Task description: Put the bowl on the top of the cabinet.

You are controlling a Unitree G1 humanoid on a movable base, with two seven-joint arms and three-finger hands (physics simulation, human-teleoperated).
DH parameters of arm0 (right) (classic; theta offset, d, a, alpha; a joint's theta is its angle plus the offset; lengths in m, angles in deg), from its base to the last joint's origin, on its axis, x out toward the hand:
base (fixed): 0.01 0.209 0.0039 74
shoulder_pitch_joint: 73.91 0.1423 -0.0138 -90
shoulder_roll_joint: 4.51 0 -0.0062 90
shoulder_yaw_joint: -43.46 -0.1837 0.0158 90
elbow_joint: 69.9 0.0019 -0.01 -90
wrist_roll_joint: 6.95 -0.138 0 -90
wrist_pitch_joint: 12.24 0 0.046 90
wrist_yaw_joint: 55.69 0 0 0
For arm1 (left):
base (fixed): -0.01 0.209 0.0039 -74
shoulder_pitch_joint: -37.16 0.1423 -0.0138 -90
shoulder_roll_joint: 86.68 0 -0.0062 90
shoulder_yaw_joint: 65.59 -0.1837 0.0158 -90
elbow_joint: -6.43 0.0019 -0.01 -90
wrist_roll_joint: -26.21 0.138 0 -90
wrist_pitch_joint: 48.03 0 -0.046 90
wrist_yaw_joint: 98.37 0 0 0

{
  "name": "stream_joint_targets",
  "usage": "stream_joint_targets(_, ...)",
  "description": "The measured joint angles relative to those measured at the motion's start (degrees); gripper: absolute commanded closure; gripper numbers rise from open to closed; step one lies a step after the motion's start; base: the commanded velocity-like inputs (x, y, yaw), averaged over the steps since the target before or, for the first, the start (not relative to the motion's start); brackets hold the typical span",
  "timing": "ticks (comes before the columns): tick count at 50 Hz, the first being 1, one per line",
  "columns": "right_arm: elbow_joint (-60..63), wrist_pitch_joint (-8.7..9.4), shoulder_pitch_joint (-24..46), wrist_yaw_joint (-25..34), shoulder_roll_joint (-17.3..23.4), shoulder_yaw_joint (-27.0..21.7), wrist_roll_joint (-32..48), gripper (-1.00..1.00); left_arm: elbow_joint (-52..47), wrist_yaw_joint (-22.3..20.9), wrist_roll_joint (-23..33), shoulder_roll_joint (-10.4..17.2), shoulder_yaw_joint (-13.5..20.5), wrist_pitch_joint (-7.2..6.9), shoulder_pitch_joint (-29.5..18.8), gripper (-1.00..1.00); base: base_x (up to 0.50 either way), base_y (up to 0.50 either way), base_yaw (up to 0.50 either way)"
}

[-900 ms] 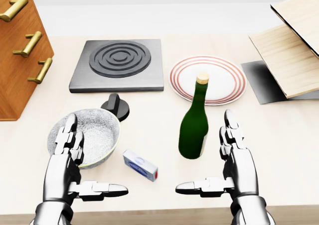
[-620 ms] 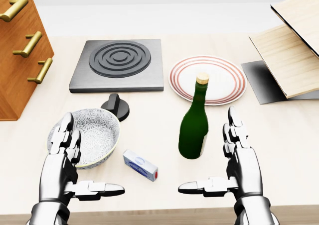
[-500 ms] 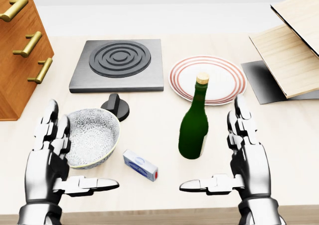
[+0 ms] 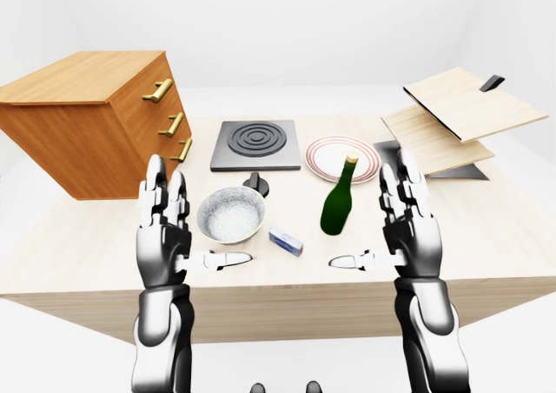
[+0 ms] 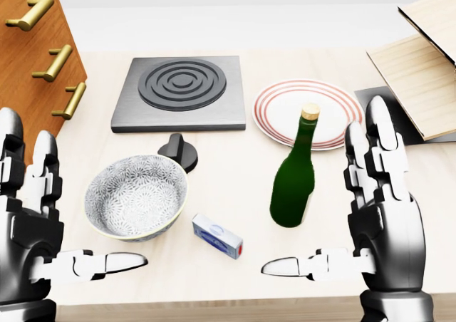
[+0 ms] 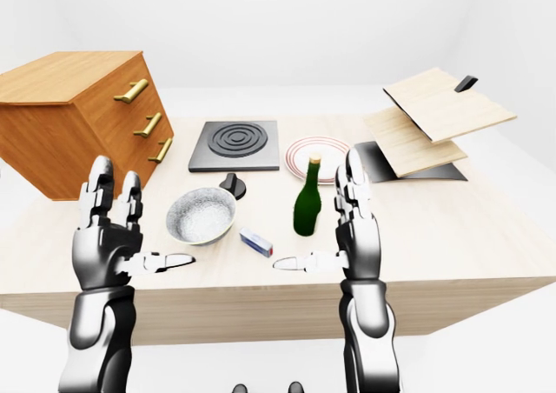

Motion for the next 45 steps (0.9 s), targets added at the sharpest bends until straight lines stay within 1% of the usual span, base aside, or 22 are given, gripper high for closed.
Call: stream_joint_targets(45,1.84,0.00,-0.43,0.28,-0.06,0.12,0.60,-1.00,-1.18,0.32,-0.02,0.12,0.20,0.00,0.09,-1.00,0.00,0.41,0.00)
